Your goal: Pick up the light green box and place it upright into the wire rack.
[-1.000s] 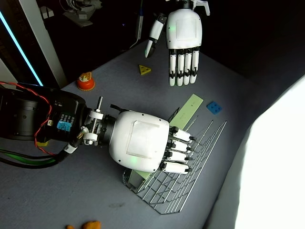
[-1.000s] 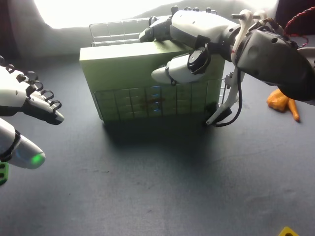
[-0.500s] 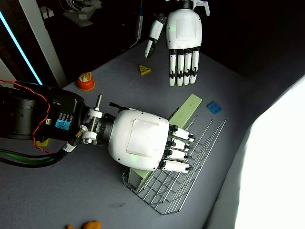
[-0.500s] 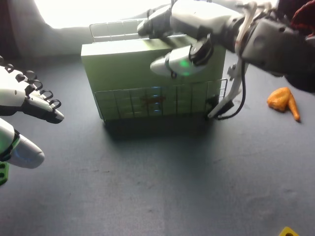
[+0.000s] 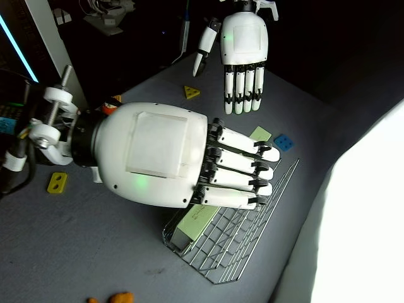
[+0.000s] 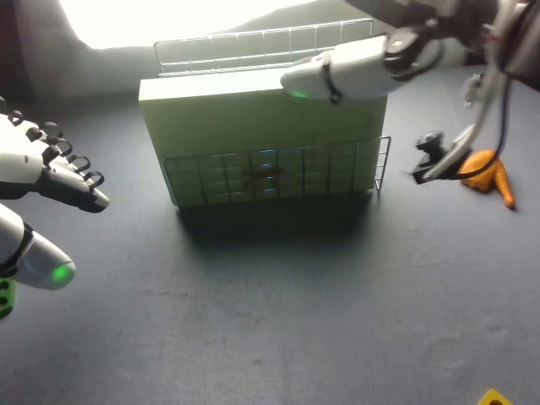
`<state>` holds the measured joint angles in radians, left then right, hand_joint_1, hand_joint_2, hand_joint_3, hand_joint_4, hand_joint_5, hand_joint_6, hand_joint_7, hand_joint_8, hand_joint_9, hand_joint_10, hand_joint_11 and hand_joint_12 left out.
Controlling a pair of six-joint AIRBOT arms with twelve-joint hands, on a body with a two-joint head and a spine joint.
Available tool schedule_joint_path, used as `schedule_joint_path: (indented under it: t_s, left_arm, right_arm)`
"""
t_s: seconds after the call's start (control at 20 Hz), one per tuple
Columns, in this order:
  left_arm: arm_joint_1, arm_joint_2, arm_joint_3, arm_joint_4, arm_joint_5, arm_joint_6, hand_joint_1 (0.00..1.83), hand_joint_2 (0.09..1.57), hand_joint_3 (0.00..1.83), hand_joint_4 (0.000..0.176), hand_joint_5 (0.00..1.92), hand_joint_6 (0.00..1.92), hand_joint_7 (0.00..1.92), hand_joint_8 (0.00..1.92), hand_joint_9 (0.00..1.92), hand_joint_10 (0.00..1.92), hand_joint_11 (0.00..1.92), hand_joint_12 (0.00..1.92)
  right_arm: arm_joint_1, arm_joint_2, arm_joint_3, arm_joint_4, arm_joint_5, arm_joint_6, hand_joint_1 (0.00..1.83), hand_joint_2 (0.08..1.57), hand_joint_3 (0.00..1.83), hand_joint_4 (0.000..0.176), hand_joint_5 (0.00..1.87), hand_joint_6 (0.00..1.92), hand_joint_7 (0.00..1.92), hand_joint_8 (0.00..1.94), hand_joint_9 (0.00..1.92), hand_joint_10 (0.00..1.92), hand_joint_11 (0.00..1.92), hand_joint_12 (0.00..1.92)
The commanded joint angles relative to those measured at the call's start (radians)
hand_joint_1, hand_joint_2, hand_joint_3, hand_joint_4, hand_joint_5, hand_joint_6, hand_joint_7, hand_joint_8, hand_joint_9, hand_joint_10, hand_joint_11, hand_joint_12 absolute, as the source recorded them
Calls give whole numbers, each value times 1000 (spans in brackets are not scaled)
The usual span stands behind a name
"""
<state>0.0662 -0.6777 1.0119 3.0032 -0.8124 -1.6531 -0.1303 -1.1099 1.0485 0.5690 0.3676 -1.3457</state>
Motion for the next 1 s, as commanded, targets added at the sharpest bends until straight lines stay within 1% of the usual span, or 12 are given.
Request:
schedule_joint_path:
  t_s: [0.0, 0.2, 0.3, 0.35, 0.4, 0.45, 0.5, 0.55, 0.6, 0.65, 0.85, 0.95]
  left_arm:
    - [-10, -3, 1, 9, 64, 3, 1, 1195, 3, 0, 170, 4, 154, 0, 148, 3, 0, 412]
    - [-12, -2, -4, 9, 64, 3, 3, 1201, 2, 0, 164, 2, 152, 1, 145, 3, 0, 311]
    - [-12, -3, 5, 9, 64, 3, 23, 1200, 1, 0, 175, 6, 160, 4, 149, 4, 0, 301]
    - [-13, -3, 6, 9, 64, 3, 39, 1201, 1, 0, 189, 8, 183, 7, 169, 9, 0, 350]
    - [-14, -3, 5, 9, 64, 3, 8, 1228, 7, 0, 329, 36, 341, 19, 311, 41, 0, 617]
    - [-15, -3, 3, 9, 64, 3, 62, 1230, 3, 0, 551, 77, 645, 82, 557, 151, 38, 1188]
    - [-18, -3, 0, 9, 64, 3, 113, 1236, 0, 0, 957, 418, 873, 898, 663, 1244, 277, 1750]
    - [-19, -3, -1, 9, 64, 4, 95, 1238, 1, 0, 897, 951, 854, 1301, 705, 1534, 416, 1887]
    - [-19, -3, 0, 9, 64, 4, 85, 1241, 1, 0, 836, 1178, 825, 1449, 702, 1633, 448, 1914]
    - [-19, -3, 2, 9, 64, 5, 82, 1241, 1, 0, 813, 1251, 814, 1488, 698, 1658, 459, 1920]
    - [-17, -3, 10, 9, 64, 6, 81, 1242, 1, 0, 805, 1272, 811, 1499, 697, 1665, 459, 1921]
    - [-17, -3, 16, 9, 64, 9, 68, 1249, 1, 0, 783, 1600, 784, 1747, 677, 1887, 522, 1921]
  right_arm:
    - [3, 26, -19, -44, 121, 2, 745, 1046, 3, 0, 297, 1, 412, 1, 390, 164, 0, 1237]
    - [-24, 163, -128, -150, 150, 3, 713, 1048, 3, 0, 274, 0, 351, 0, 315, 119, 0, 1089]
    - [-36, 219, -162, -162, 147, 4, 709, 1031, 0, 0, 282, 5, 375, 10, 342, 127, 0, 1142]
    - [-35, 241, -174, -162, 135, 5, 623, 1032, 0, 0, 298, 11, 403, 17, 358, 133, 0, 1191]
    - [-33, 263, -188, -162, 125, 7, 349, 1087, 19, 0, 476, 85, 545, 64, 454, 177, 0, 1338]
    - [-30, 289, -206, -162, 116, 7, 224, 1131, 9, 0, 744, 264, 829, 187, 623, 524, 119, 1511]
    - [-28, 329, -236, -162, 101, 5, 176, 1177, 7, 0, 893, 968, 955, 1090, 710, 1397, 491, 1890]
    - [-28, 355, -256, -172, 99, 4, 207, 1183, 5, 0, 907, 1480, 1046, 1520, 870, 1777, 730, 1915]
    - [-28, 374, -272, -181, 96, 4, 211, 1185, 4, 0, 890, 1644, 1053, 1649, 903, 1882, 794, 1920]
    - [-29, 387, -284, -184, 93, 3, 212, 1186, 3, 0, 885, 1686, 1055, 1682, 910, 1907, 805, 1921]
    - [-29, 447, -335, -202, 60, 2, 211, 1186, 3, 0, 882, 1698, 1053, 1691, 911, 1913, 808, 1921]
    - [-21, 459, -342, -202, 40, 2, 186, 1190, 4, 0, 926, 1739, 1108, 1730, 1003, 1921, 888, 1921]
